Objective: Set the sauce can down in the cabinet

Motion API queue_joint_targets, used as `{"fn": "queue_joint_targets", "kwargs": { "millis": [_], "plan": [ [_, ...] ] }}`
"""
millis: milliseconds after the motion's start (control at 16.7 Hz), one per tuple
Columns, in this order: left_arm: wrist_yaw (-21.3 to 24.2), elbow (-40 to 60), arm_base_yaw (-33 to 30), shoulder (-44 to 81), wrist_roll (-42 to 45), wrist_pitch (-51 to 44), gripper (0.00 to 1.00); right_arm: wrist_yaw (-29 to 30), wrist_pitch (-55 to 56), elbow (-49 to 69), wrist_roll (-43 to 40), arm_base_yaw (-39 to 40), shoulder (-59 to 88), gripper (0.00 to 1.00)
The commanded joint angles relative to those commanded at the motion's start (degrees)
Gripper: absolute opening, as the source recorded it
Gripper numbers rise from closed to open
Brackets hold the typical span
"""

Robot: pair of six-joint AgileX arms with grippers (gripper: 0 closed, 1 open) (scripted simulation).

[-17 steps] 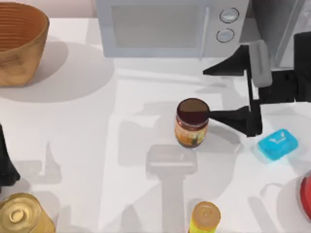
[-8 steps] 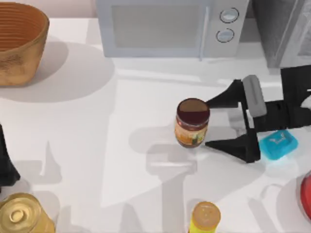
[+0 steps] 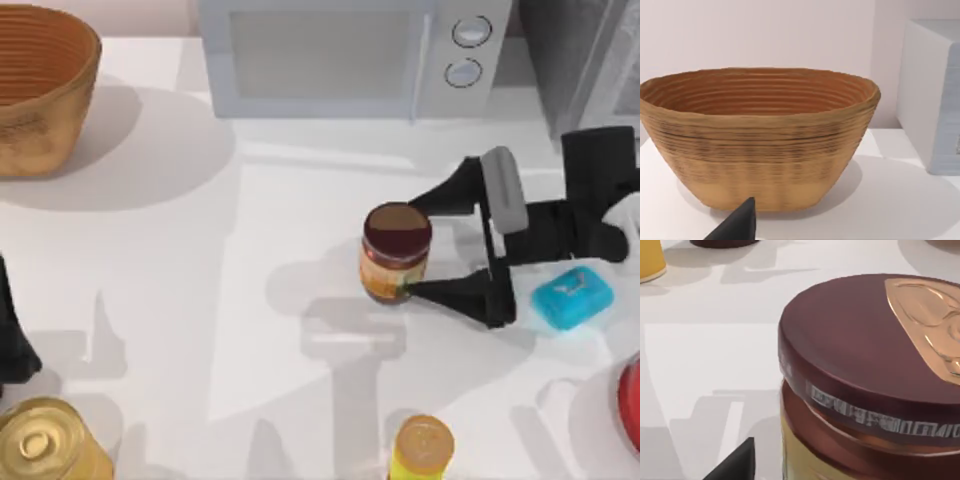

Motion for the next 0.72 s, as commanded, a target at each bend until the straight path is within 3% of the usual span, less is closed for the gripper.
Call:
{"fn": "queue_joint_targets", "kwargs": {
  "millis": [360, 720],
  "plan": [
    [0.0, 0.0, 0.0, 0.0, 0.0, 0.0, 1.00, 4.1, 12.8, -0.3, 9.6, 5.0, 3.5, 1.00],
    [0.0, 0.0, 0.0, 0.0, 0.0, 0.0, 1.00, 4.7, 14.7, -0.4, 11.0, 5.8, 4.1, 1.00]
  ]
}}
